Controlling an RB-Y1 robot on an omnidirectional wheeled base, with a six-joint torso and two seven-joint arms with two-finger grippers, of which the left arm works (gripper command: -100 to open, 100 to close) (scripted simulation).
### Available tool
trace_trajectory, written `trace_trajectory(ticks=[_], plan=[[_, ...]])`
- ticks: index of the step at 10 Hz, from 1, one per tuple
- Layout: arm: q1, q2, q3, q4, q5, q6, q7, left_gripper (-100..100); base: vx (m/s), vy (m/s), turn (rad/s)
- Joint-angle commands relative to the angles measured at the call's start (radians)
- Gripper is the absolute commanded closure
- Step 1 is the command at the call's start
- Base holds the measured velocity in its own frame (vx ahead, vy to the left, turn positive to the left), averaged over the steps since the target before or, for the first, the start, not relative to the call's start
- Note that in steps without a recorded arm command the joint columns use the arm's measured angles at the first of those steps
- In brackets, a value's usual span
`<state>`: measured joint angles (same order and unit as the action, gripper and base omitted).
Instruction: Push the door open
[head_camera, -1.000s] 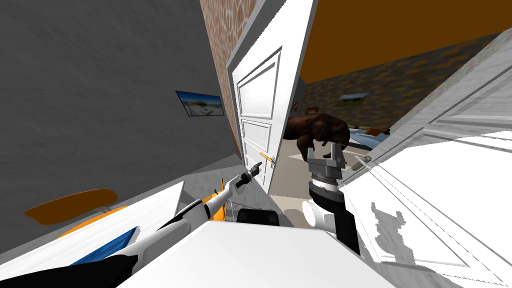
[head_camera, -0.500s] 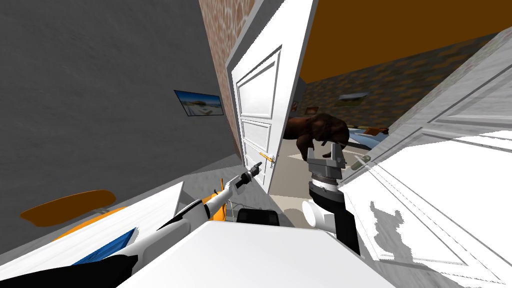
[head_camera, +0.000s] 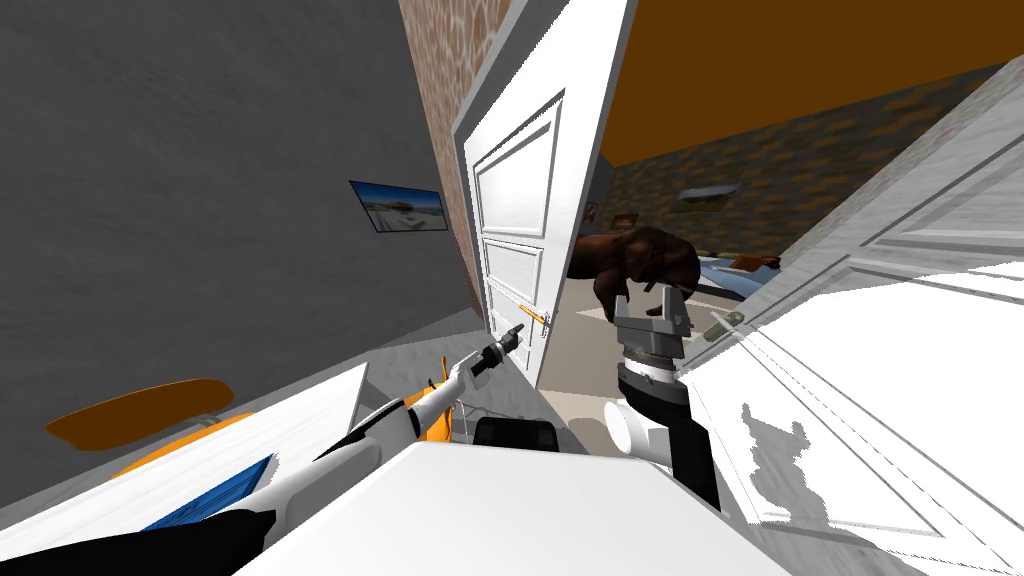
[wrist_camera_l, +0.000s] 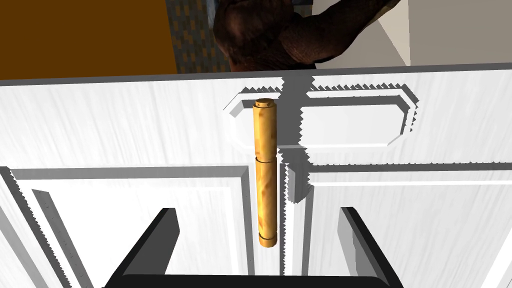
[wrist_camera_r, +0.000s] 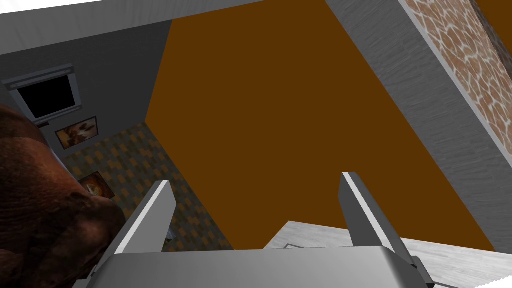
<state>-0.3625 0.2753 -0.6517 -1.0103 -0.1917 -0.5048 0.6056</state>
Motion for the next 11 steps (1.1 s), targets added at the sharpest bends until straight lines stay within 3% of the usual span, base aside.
trace_trajectory(ticks=[1,10,11], plan=[[0.0,0.009,-0.006,-0.002,-0.001,-0.006,0.008,-100,0.019,-0.007,0.049],[0.0,0.009,-0.006,-0.002,-0.001,-0.006,0.008,-100,0.005,0.0,0.002],[-0.001,0.018,-0.011,-0.005,-0.001,-0.013,0.016,-100,0.006,-0.002,0.012]])
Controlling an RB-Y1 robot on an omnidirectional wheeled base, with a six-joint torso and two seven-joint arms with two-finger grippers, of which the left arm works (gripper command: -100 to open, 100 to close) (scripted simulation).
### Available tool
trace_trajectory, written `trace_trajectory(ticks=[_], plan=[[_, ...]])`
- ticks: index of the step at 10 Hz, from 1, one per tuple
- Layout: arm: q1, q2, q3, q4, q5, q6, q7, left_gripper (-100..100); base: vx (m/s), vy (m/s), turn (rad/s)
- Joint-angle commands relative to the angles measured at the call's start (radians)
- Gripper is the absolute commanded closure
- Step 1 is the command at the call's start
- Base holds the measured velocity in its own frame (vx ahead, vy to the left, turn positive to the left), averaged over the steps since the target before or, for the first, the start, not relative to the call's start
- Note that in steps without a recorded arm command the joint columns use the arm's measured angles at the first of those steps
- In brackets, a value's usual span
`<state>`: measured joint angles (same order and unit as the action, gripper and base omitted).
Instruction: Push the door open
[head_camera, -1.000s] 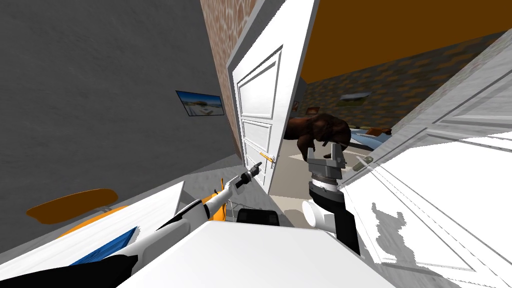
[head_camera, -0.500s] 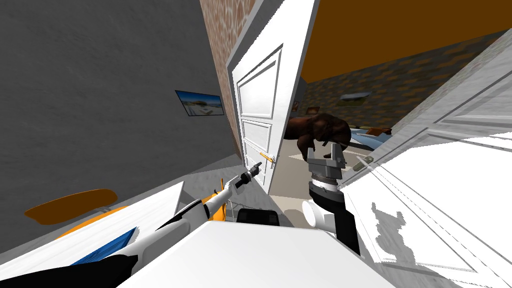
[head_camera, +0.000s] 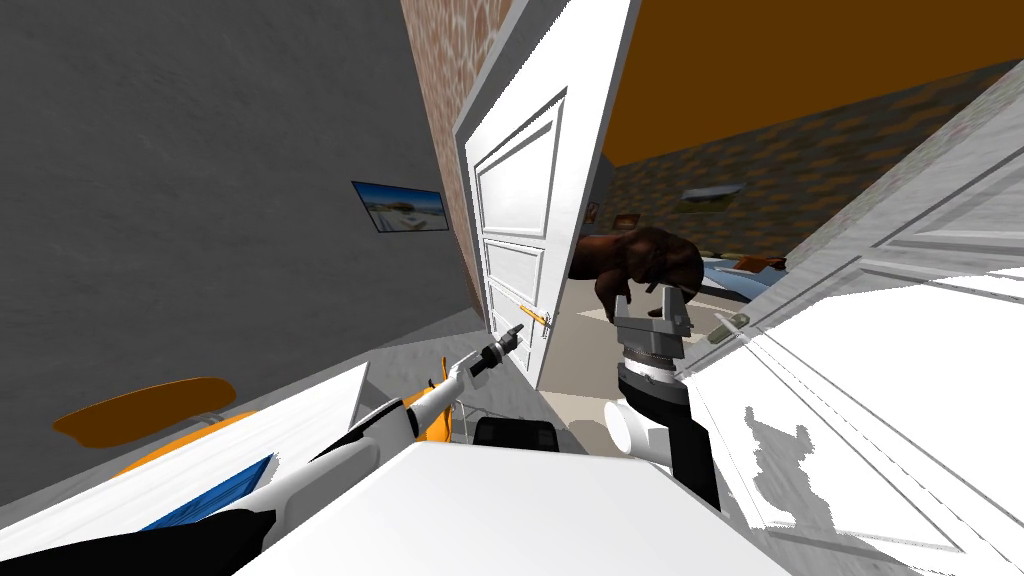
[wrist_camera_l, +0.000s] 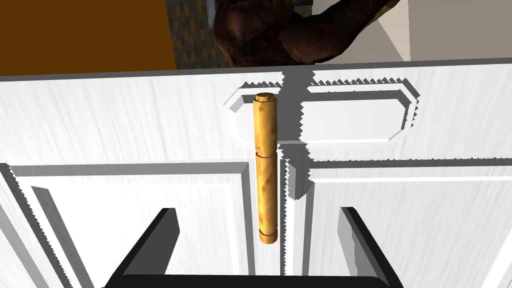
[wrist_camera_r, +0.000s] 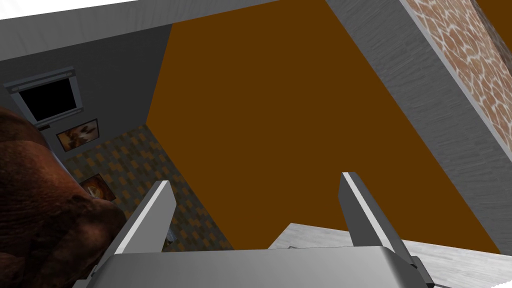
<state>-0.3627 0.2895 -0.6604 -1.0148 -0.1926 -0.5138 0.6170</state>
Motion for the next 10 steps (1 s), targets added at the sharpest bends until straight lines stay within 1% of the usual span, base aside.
trace_trajectory(ticks=[1,4,10], plan=[[0.0,0.004,-0.002,-0.001,0.0,-0.004,0.004,-100,0.01,-0.005,0.034],[0.0,0.005,-0.003,-0.001,0.0,-0.005,0.005,-100,0.018,-0.002,0.015],[0.0,0.005,-0.003,-0.001,0.0,-0.005,0.005,-100,-0.003,0.001,-0.009]])
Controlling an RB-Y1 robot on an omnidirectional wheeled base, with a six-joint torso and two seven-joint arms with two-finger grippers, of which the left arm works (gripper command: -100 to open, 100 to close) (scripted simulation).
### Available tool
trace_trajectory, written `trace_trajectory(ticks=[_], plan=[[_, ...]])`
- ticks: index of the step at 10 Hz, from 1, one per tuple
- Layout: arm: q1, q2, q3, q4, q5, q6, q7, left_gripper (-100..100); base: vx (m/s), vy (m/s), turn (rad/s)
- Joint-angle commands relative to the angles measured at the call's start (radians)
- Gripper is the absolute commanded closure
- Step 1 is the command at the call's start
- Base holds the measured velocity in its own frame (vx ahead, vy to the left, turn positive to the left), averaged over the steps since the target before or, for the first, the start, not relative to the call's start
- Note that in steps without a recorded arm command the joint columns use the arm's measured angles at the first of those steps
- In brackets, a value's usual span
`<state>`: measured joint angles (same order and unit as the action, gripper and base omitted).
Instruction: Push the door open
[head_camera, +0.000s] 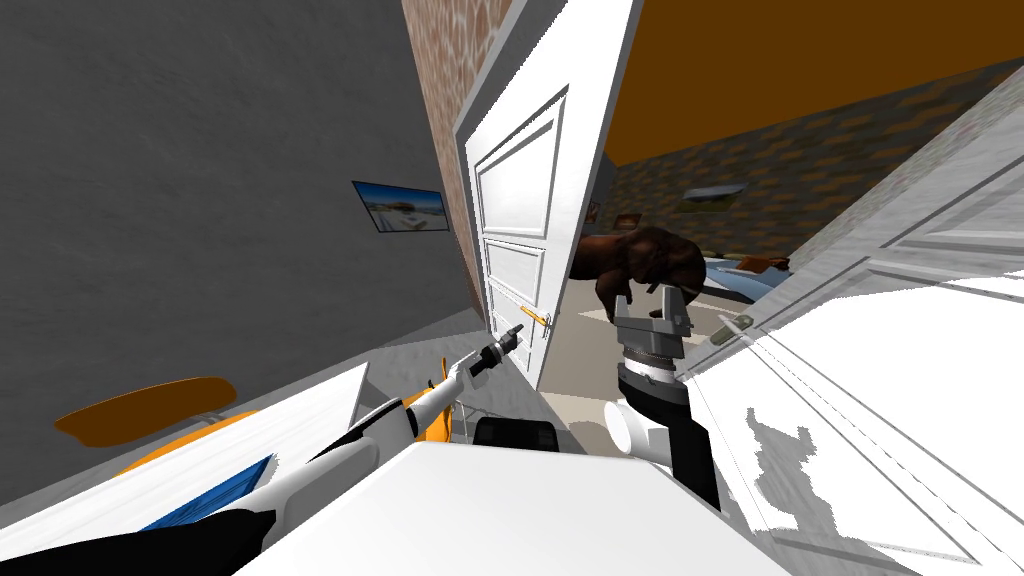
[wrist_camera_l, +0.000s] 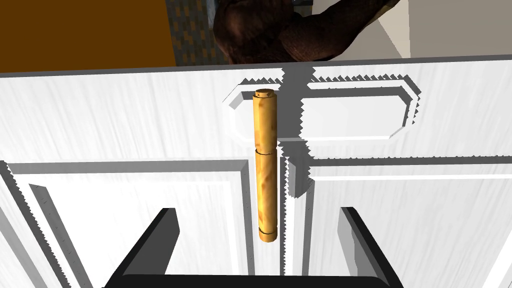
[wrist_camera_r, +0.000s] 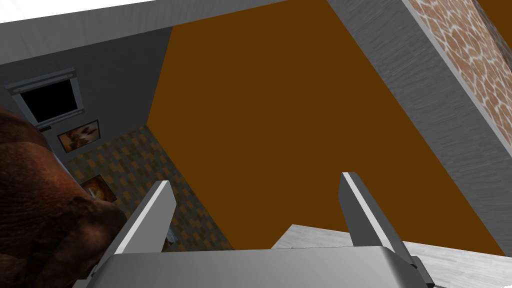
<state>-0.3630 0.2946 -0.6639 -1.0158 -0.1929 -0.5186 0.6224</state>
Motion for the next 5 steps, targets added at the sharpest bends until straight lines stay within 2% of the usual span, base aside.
trace_trajectory(ticks=[1,2,5], plan=[[0.0,0.0,0.0,0.0,0.0,0.0,0.0,-100,0.008,-0.003,0.026],[0.0,0.009,-0.006,-0.003,-0.001,-0.007,0.008,-100,0.017,-0.007,0.055],[0.0,0.009,-0.006,-0.003,-0.001,-0.007,0.008,-100,0.001,0.0,0.003]])
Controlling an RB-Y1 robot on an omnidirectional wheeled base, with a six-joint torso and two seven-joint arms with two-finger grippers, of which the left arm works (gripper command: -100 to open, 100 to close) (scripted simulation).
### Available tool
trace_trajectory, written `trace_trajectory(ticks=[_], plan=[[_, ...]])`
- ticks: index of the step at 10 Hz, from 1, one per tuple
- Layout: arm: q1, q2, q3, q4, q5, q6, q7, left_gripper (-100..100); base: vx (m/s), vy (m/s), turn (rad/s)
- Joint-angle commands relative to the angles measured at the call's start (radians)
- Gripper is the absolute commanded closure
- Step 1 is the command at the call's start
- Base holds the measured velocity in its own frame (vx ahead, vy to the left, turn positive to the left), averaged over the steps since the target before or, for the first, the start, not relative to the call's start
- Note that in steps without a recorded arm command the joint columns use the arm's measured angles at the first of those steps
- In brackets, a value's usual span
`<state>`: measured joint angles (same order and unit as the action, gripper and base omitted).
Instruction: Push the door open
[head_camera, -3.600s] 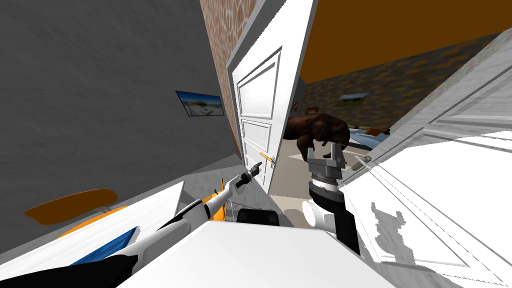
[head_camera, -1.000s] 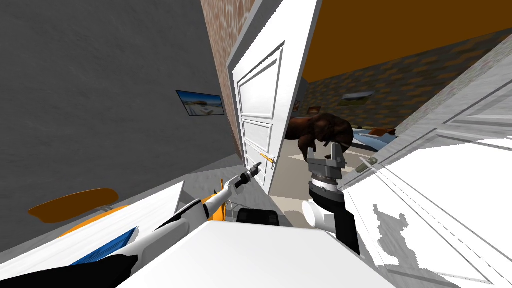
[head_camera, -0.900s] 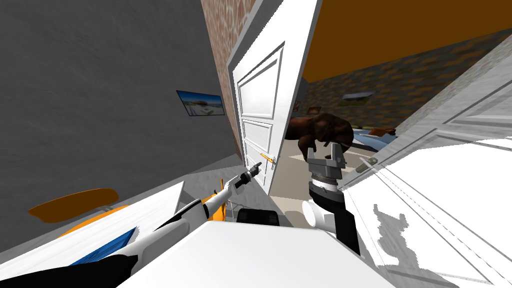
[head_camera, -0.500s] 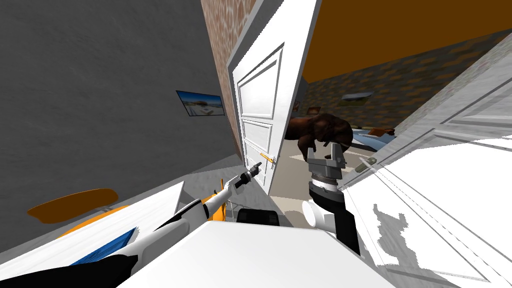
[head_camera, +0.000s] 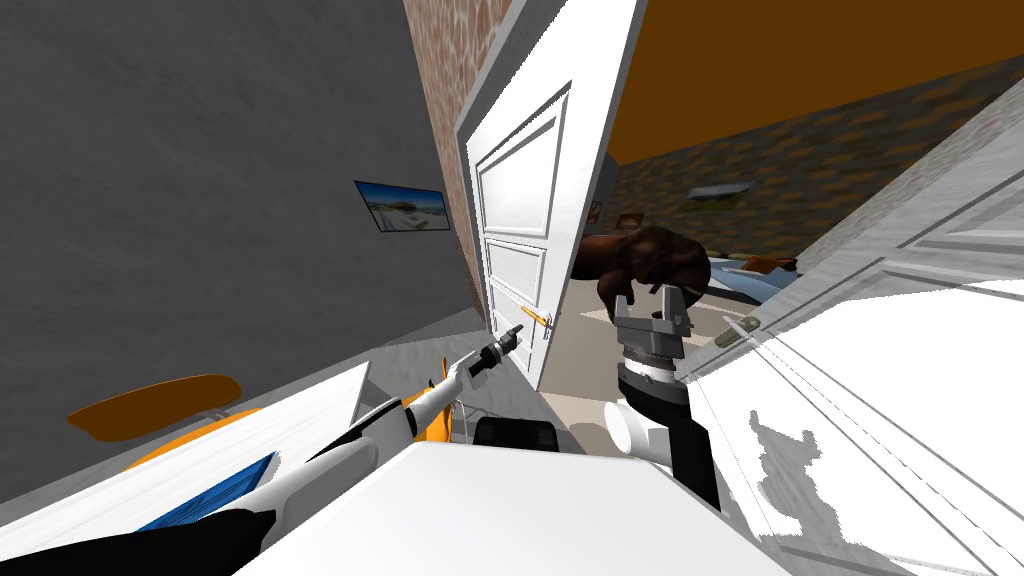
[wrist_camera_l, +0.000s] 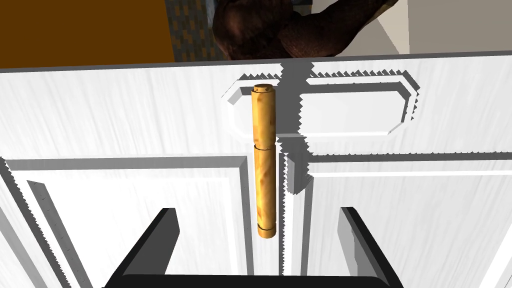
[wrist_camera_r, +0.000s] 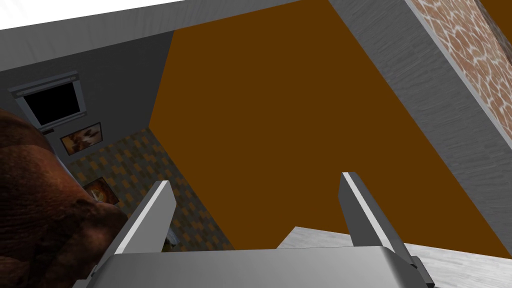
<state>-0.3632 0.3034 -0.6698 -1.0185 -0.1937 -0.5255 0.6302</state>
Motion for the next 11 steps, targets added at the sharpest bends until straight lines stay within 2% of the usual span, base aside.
trace_trajectory(ticks=[1,11], plan=[[0.0,0.0,0.0,0.0,0.0,0.0,0.0,-100,-0.004,0.002,-0.014],[0.0,0.001,-0.001,0.0,0.0,-0.001,0.001,-100,0.004,-0.001,0.004]])
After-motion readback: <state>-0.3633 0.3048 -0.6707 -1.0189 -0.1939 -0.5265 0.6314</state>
